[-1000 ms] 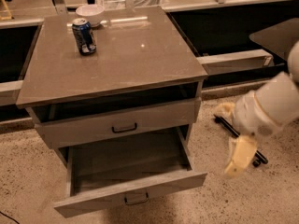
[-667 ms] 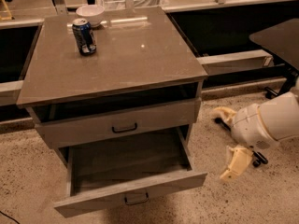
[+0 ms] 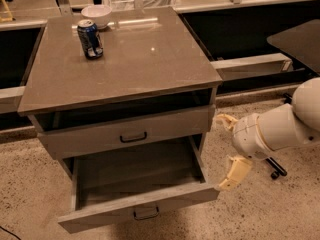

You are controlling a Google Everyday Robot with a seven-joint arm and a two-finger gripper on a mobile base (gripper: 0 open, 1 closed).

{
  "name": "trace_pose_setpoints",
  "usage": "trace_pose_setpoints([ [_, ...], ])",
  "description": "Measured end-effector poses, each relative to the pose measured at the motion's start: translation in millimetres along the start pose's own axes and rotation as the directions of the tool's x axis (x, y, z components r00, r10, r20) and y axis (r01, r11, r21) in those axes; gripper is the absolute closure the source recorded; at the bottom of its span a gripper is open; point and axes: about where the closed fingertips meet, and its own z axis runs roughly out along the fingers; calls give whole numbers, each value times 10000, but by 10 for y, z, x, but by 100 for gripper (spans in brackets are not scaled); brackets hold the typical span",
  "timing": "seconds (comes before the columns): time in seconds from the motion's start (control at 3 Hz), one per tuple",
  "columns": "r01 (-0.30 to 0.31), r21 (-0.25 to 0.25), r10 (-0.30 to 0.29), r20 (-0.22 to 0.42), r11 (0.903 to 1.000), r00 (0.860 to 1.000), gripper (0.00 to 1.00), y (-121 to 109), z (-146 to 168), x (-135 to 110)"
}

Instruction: Close middle drawer

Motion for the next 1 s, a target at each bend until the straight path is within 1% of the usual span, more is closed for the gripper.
trace_pose_setpoints([
  [0.33,-2,-110,3,102,9999,9999,0,144,513,130],
  [0.67,-127,-506,143,326,9986,9994,0,616,1298,514],
  [1.0,-327,-367,381,1564,9988,9870,0,780,1719,782],
])
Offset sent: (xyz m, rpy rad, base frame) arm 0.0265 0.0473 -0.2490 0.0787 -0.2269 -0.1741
